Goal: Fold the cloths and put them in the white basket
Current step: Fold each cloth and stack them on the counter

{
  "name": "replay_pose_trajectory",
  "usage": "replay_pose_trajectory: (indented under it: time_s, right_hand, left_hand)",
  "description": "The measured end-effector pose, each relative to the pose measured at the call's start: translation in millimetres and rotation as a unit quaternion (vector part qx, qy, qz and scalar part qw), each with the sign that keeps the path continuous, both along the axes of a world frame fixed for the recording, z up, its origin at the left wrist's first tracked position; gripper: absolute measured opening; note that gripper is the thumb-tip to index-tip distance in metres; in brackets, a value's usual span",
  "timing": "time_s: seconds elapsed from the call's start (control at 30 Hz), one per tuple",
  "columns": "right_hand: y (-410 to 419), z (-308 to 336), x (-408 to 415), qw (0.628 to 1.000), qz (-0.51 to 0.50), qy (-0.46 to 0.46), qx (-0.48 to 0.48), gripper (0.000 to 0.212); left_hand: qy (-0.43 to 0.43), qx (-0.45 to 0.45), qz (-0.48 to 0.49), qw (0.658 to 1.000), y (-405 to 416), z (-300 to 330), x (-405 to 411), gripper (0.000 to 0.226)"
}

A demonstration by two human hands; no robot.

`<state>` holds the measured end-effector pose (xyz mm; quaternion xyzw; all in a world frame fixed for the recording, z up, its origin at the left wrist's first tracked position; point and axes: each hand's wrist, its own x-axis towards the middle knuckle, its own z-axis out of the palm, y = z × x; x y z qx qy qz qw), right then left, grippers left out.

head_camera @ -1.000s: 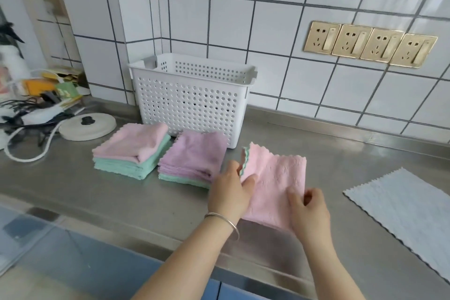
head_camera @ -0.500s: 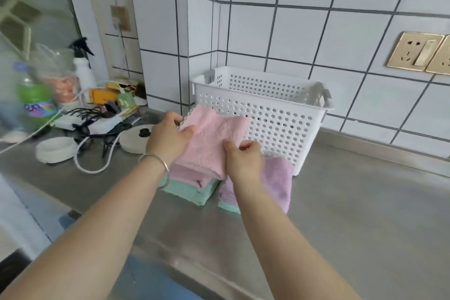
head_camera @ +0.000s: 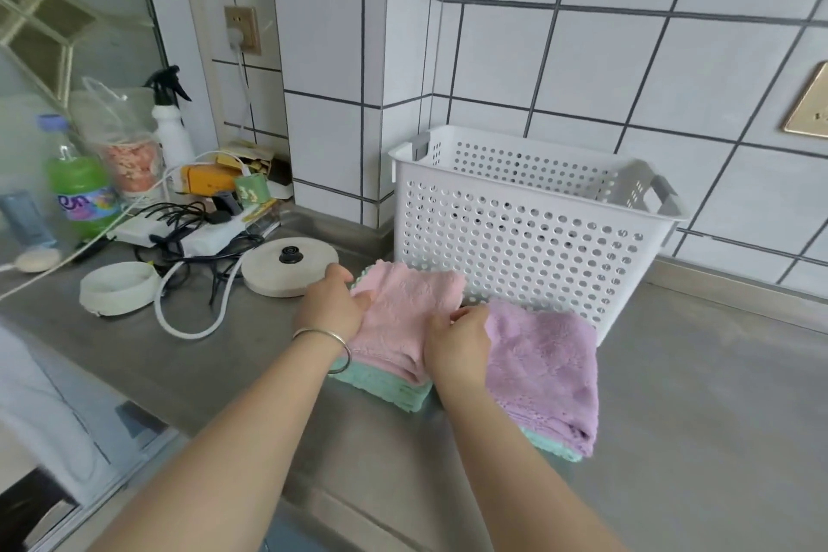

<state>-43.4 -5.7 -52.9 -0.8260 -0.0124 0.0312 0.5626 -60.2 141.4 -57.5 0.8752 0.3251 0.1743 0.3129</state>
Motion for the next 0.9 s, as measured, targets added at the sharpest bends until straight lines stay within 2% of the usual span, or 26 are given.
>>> replay_pose_trajectory:
  time_s: [0.13,0.2,0.3,0.37,0.43,0.47,0.57,0.63,0.77,0.9]
  right_hand:
    - [5,-5,3,0.998,0.004,0.014,-0.069,0.012]
    - [6,-3,4,0.993,0.021,0.02,-0.114,0.023]
    - [2,10,7,0.975,0.07,0.001,-0.213,0.037]
    - [-10,26,5,0.965,0.099,-0.044,-0.24,0.032]
    - [-33,42,-1,0.955,0.118,-0.126,-0.241,0.016]
    - [-50,49,-5,0.949,0.119,-0.17,-0.238,0.016]
    - [-119,55,-13,0.933,0.069,-0.248,-0.251,0.019]
    - [-189,43,-17,0.933,0.001,-0.236,-0.273,0.019]
    - [-325,6,-33,0.918,-0.12,-0.159,-0.343,0.018]
    - [-444,-18,-58,0.889,-0.201,-0.116,-0.396,0.024]
  left_hand:
    - [0.008,0.005,0.005,1.0,4,-9,1,0.039]
    - [0.029,0.007,0.006,1.0,4,-9,0,0.04]
    - [0.082,0.083,0.002,0.993,0,3,-4,0.042]
    - [0.073,0.17,0.005,0.983,-9,20,-10,0.042]
    - [0.016,0.23,-0.003,0.973,-23,42,-15,0.039]
    - [-0.021,0.249,-0.018,0.968,-34,52,-16,0.037]
    - [-0.133,0.251,-0.089,0.955,-87,78,-10,0.031]
    - [-0.178,0.221,-0.167,0.944,-149,83,0,0.027]
    - [-0.176,0.16,-0.31,0.921,-272,66,9,0.019]
    - [-0.127,0.175,-0.453,0.865,-381,32,14,0.018]
